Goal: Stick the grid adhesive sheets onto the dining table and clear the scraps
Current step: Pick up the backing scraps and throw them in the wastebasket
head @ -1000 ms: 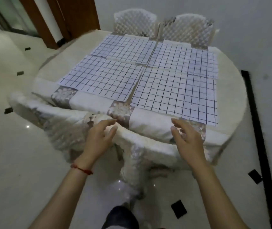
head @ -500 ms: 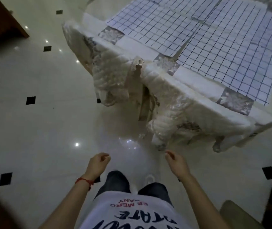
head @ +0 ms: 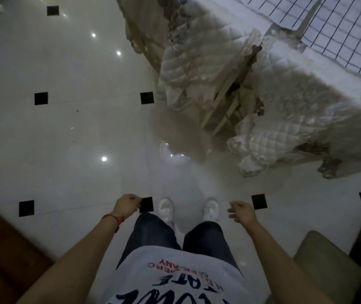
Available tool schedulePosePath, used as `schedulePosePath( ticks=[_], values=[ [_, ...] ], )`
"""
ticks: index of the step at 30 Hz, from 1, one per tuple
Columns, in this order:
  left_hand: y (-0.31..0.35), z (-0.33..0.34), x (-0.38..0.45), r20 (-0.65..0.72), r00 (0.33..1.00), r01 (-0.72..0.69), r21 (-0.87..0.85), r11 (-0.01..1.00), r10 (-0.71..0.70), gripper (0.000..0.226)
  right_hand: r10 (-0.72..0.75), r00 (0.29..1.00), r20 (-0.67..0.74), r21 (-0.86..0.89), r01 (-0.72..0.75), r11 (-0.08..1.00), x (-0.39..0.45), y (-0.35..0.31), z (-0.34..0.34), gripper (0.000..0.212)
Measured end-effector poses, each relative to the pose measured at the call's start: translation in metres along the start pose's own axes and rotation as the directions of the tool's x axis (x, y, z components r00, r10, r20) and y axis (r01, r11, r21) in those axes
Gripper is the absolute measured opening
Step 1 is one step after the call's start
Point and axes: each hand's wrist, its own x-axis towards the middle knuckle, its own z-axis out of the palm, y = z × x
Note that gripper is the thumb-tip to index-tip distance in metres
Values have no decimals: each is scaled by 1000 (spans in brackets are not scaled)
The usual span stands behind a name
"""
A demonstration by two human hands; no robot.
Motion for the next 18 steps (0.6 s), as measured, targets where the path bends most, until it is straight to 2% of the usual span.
schedulePosePath(
  ticks=[4,8,13,18],
  values=[
    [-4,-10,26,-12,1000,14,-32,999,-14,26,-11,1000,23,-65,12,998,22,-12,26,25],
    [-16,7,65,-8,999,53,-38,998,-53,24,-15,999,42,-139,21,990,79,-22,42,24],
    [-49,43,140,7,993,115,27,993,-115,28,-4,1000,20,-201,8,980,194,-24,62,28],
    [-88,83,228,8,987,158,68,985,-159,28,-79,997,-3,-313,74,947,320,-24,91,26]
  ],
)
